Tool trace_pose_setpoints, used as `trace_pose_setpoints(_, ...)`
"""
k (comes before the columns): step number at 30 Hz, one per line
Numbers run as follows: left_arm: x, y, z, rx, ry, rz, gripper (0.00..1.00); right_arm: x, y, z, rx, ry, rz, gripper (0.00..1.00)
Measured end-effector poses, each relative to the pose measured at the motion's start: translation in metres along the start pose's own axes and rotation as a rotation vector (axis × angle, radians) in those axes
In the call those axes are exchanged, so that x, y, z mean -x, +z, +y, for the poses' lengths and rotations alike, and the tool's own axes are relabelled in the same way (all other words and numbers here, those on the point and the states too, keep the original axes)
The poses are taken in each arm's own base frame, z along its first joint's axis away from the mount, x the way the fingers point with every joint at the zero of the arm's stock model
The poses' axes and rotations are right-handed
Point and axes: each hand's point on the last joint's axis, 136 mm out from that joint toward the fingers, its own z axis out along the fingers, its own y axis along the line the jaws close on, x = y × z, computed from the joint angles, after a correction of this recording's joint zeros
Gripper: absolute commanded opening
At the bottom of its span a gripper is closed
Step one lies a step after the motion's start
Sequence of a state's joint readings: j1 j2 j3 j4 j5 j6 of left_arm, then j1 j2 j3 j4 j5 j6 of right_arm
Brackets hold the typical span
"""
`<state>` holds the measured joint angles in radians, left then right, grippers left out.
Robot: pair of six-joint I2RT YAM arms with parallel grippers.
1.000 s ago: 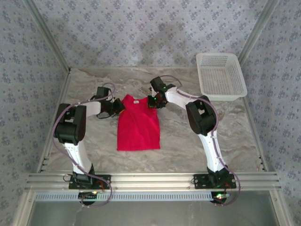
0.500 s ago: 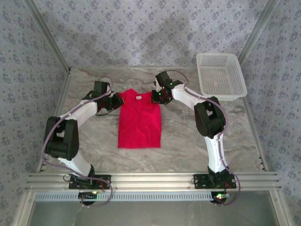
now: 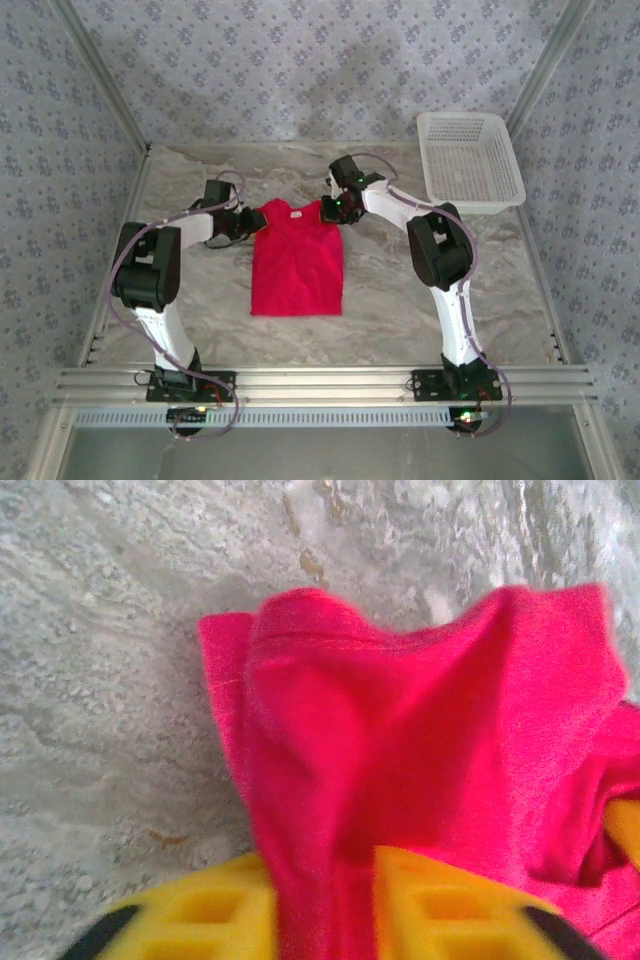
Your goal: Fold the inside-out t-shirt
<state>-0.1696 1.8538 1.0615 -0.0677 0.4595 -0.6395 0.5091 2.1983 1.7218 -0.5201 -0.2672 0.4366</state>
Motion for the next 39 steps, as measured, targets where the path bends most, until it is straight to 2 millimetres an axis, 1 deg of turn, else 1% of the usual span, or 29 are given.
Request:
trace_pose_setpoints(2, 0.005, -0.001, -0.002, -0.013, 0.006, -0.014, 0.62, 0.0, 0.0, 0.0, 0.0, -0.001, 0.001, 0.0)
trace_pose_setpoints(3, 0.006, -0.002, -0.002, -0.015, 0.009, -0.019, 0.68, 0.0, 0.0, 0.001, 0.001, -0.003, 0.003, 0.0)
trace_pose_setpoints(4, 0.007, -0.002, -0.002, -0.014, 0.011, -0.021, 0.76, 0.001, -0.001, 0.001, 0.002, -0.005, 0.002, 0.0)
trace_pose_setpoints(5, 0.007, -0.003, -0.001, -0.01, 0.015, -0.023, 0.89, 0.001, -0.001, 0.002, 0.003, -0.008, 0.001, 0.0)
trace_pose_setpoints(6, 0.007, -0.004, 0.0, -0.004, 0.02, -0.025, 0.96, 0.002, -0.002, 0.002, 0.003, -0.009, 0.001, 0.0)
trace_pose_setpoints(7, 0.008, -0.005, 0.001, 0.002, 0.02, -0.03, 0.98, 0.002, -0.002, 0.002, 0.003, -0.011, 0.002, 0.0)
trace_pose_setpoints(9, 0.01, -0.008, 0.001, 0.008, 0.033, -0.036, 0.98, 0.002, -0.003, 0.003, 0.006, -0.012, 0.002, 0.0)
trace_pose_setpoints(10, 0.011, -0.008, 0.001, 0.009, 0.036, -0.04, 0.97, 0.002, -0.003, 0.004, 0.007, -0.012, 0.003, 0.0)
trace_pose_setpoints(14, 0.011, -0.008, -0.001, -0.006, 0.045, -0.038, 0.78, 0.003, -0.005, 0.005, 0.01, -0.012, 0.004, 0.0)
trace_pose_setpoints(16, 0.012, -0.006, -0.005, -0.029, 0.048, -0.037, 0.71, 0.005, -0.006, 0.006, 0.012, -0.012, 0.001, 0.0)
trace_pose_setpoints(19, 0.012, 0.002, -0.008, -0.053, 0.048, -0.029, 0.64, 0.006, -0.005, 0.006, 0.013, -0.013, 0.0, 0.0)
trace_pose_setpoints(26, 0.008, 0.026, -0.016, -0.027, 0.077, 0.013, 0.61, 0.002, 0.001, 0.005, 0.009, -0.01, 0.017, 0.0)
trace_pose_setpoints(29, 0.009, 0.028, -0.017, 0.003, 0.095, 0.016, 0.61, 0.001, 0.001, 0.004, 0.009, -0.014, 0.019, 0.0)
trace_pose_setpoints(30, 0.008, 0.029, -0.016, 0.019, 0.104, 0.017, 0.57, 0.001, 0.001, 0.004, 0.009, -0.017, 0.019, 0.0)
trace_pose_setpoints(31, 0.008, 0.029, -0.015, 0.03, 0.109, 0.017, 0.5, 0.001, 0.001, 0.004, 0.009, -0.017, 0.019, 0.0)
trace_pose_setpoints(34, 0.006, 0.029, -0.007, 0.089, 0.128, 0.02, 0.19, 0.001, 0.001, 0.004, 0.009, -0.017, 0.019, 0.0)
trace_pose_setpoints(36, 0.002, 0.03, -0.001, 0.118, 0.132, 0.034, 0.01, 0.001, 0.001, 0.005, 0.011, -0.017, 0.02, 0.0)
trace_pose_setpoints(39, 0.003, 0.028, -0.001, 0.132, 0.138, 0.038, 0.0, 0.002, 0.001, 0.005, 0.012, -0.021, 0.019, 0.0)
